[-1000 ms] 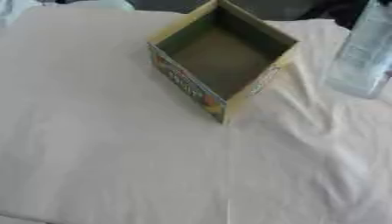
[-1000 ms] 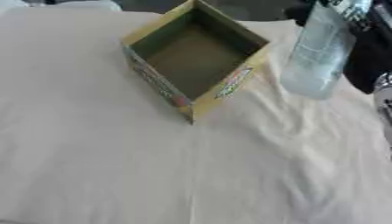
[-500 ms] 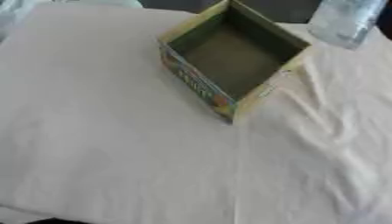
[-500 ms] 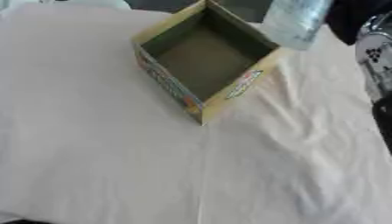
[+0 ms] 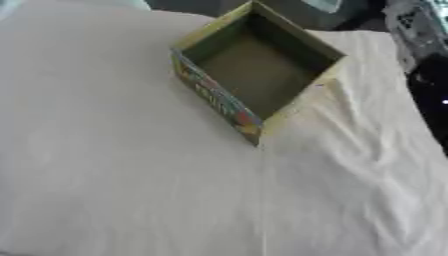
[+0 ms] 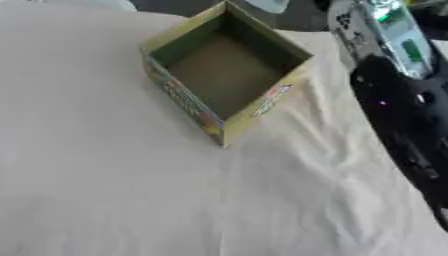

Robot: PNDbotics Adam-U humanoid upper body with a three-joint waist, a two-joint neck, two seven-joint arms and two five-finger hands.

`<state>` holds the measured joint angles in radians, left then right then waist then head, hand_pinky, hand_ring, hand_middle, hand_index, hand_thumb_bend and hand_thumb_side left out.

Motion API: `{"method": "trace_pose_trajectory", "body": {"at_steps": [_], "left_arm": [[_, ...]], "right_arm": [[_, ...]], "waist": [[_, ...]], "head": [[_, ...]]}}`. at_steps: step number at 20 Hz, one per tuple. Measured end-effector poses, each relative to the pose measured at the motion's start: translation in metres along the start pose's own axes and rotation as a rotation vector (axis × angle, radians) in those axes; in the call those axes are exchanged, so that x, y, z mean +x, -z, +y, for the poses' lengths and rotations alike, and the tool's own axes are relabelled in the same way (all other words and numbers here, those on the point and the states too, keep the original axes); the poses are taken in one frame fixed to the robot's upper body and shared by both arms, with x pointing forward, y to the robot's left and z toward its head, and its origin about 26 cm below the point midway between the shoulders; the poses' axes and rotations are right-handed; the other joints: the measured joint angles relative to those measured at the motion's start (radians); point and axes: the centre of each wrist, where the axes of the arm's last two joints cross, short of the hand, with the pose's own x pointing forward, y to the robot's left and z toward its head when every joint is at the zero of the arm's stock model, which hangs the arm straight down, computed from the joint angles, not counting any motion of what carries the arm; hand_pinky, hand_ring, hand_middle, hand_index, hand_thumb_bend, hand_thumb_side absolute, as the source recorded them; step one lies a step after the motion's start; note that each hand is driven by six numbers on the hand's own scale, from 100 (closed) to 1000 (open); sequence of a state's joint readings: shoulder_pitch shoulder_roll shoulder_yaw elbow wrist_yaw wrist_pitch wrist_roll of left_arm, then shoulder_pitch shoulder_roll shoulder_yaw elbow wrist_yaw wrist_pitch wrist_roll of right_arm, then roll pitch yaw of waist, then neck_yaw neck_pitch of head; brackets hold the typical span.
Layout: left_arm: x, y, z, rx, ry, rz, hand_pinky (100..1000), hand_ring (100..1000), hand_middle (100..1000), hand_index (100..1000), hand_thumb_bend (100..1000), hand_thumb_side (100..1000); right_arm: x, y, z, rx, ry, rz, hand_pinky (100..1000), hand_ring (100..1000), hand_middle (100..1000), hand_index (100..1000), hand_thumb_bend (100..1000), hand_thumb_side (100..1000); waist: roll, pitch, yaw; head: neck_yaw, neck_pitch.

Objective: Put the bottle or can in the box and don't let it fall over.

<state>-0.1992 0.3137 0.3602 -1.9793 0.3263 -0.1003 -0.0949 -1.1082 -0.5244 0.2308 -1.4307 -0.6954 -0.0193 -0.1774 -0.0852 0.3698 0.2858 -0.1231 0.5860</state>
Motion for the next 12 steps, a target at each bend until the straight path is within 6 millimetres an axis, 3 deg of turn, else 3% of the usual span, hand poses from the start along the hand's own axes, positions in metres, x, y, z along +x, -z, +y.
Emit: {"method": "trace_pose_trajectory", "body": {"at_steps": [7, 12], "left_arm": [[0.002, 0.007, -0.003, -0.018, -0.024, -0.030, 1000, 1000, 982, 711, 100, 729], [0.003, 0.008, -0.004, -0.021, -0.028, -0.038, 1000, 1000, 983, 711, 100, 732]], "right_arm": [[-0.034, 0.004, -0.011, -0.067, -0.056, -0.011, 1000, 796, 271, 582, 100, 470], [-0.059, -0.003, -0.010, -0.077, -0.117, -0.014, 1000, 851, 313, 621, 100, 470]], "waist": [[-0.018, 0.020, 0.090], [-0.023, 0.025, 0.100]], "head": [[-0.084, -0.018], [-0.108, -0.027]]}}
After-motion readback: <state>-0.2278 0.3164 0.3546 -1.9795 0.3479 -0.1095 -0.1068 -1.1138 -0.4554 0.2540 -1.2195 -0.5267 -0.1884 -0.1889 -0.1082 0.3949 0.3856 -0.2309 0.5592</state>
